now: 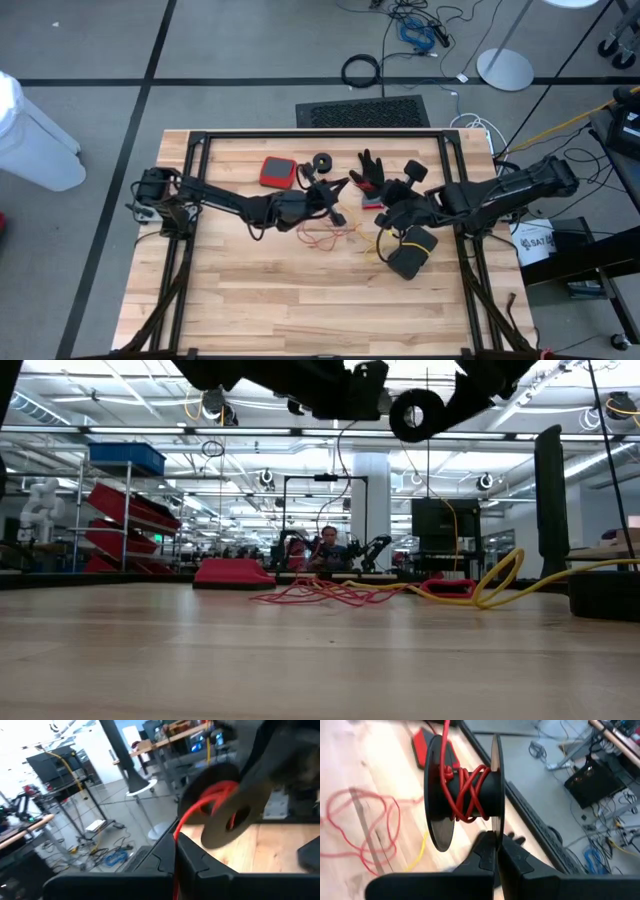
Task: Coil cords
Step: Uncoil the red wire from the spool
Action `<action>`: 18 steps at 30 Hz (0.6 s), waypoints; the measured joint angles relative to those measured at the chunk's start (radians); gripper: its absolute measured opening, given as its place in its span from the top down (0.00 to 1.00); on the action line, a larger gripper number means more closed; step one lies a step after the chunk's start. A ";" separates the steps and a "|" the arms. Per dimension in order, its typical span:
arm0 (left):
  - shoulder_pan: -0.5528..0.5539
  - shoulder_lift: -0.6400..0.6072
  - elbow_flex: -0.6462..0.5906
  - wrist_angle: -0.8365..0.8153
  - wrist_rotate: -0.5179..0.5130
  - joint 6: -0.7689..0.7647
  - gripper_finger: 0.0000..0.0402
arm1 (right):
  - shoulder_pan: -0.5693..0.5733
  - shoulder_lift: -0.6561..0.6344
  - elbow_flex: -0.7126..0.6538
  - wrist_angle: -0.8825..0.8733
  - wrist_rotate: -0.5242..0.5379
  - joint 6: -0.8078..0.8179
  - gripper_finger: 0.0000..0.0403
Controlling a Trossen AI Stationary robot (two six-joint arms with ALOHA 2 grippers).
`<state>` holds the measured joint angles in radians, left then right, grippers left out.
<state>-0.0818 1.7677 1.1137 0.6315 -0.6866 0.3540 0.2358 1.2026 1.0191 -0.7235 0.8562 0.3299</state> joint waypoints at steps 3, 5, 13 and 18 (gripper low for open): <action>-0.013 -0.005 0.000 0.040 0.060 -0.006 0.99 | -0.014 0.008 0.000 -0.034 -0.001 0.029 1.00; -0.029 -0.005 0.006 0.043 0.124 -0.008 0.99 | -0.029 0.011 0.000 -0.036 0.000 0.030 1.00; -0.058 -0.002 0.018 -0.037 0.282 -0.087 1.00 | -0.071 0.019 0.000 0.141 0.061 -0.076 1.00; -0.050 0.020 0.018 -0.085 0.278 -0.113 1.00 | -0.072 0.019 0.000 0.329 0.057 -0.211 1.00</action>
<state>-0.1314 1.7882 1.1313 0.5461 -0.4083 0.2413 0.1635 1.2213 1.0191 -0.3942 0.9133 0.1192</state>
